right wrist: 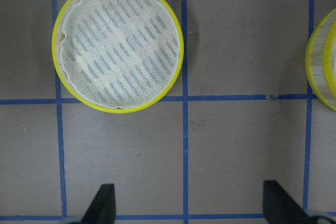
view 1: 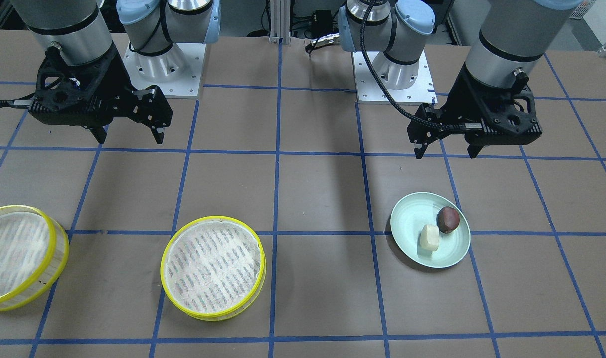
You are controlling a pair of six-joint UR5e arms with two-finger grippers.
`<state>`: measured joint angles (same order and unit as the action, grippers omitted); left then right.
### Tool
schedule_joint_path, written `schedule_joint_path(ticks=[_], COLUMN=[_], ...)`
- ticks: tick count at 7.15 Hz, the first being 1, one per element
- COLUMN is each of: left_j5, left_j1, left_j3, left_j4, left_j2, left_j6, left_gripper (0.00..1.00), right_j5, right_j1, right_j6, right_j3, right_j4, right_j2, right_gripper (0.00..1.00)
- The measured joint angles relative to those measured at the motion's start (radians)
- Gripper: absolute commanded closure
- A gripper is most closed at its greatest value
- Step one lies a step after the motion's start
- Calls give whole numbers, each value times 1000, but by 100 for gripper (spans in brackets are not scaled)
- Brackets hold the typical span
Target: Stack buns with steamer
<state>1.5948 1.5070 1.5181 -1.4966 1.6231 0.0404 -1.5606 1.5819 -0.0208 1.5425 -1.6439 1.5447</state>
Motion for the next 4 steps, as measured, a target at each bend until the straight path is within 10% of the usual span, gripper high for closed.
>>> schedule_joint_path(ticks=[4], left_j5=[5], left_j1=[-14], left_j3=[3], left_j4=[-7], left_j2=[-2], left_j6=[4], left_gripper=[0], right_j5=[2], right_j1=[-25], right_j6=[66], right_j3=[-1], right_j4=[-25], right_j2=[-10], right_gripper=[0])
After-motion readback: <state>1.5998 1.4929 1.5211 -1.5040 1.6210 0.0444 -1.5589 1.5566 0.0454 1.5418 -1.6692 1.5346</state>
